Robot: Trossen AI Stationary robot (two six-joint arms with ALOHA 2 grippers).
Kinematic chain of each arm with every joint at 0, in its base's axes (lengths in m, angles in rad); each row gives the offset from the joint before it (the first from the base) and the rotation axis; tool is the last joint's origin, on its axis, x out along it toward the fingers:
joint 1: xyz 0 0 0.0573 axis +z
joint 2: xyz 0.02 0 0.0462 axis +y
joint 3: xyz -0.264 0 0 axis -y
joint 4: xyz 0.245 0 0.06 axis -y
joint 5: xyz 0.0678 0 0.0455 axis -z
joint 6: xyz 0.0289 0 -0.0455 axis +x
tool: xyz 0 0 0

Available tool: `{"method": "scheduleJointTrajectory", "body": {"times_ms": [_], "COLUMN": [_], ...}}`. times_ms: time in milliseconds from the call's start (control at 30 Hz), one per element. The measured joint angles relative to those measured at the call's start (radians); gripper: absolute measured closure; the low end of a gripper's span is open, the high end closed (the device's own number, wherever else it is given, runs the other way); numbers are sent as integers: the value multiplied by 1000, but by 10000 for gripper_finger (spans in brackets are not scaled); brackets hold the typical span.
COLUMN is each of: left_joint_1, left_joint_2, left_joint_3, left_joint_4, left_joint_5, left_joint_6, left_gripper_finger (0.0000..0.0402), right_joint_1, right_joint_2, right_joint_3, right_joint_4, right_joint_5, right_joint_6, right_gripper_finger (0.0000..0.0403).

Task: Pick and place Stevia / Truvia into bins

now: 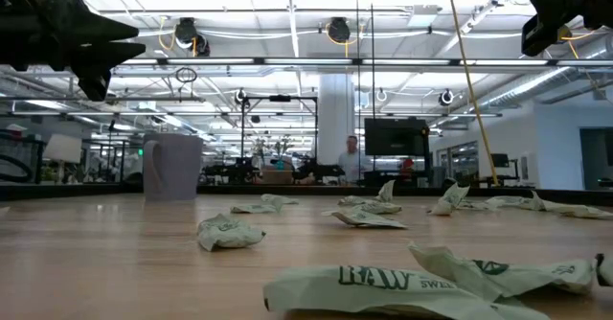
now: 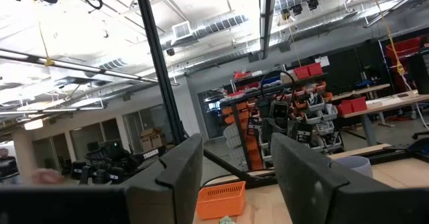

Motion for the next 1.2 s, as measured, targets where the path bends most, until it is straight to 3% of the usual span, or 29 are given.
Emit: {"method": "scheduleJointTrajectory", "body": {"times_ms": [300, 533, 1033, 1200], "left_joint_1": [0, 0, 0, 0], "left_joint_2": [0, 0, 0, 0], "left_joint_3": [0, 0, 0, 0], "left_joint_4": [0, -6, 80, 78], "left_joint_5": [-9, -79, -175, -252], "left_joint_6": [-3, 104, 55, 54], "left_gripper_finger": [282, 282, 282, 282], "right_joint_1": [0, 0, 0, 0], "right_joint_2": [0, 0, 0, 0], "right_joint_3": [0, 0, 0, 0], "right_joint_4": [2, 11, 15, 32], "right_joint_5": [0, 0, 5, 128], "right_joint_6": [0, -3, -6, -42], "right_gripper_finger": [232, 232, 232, 232]}}
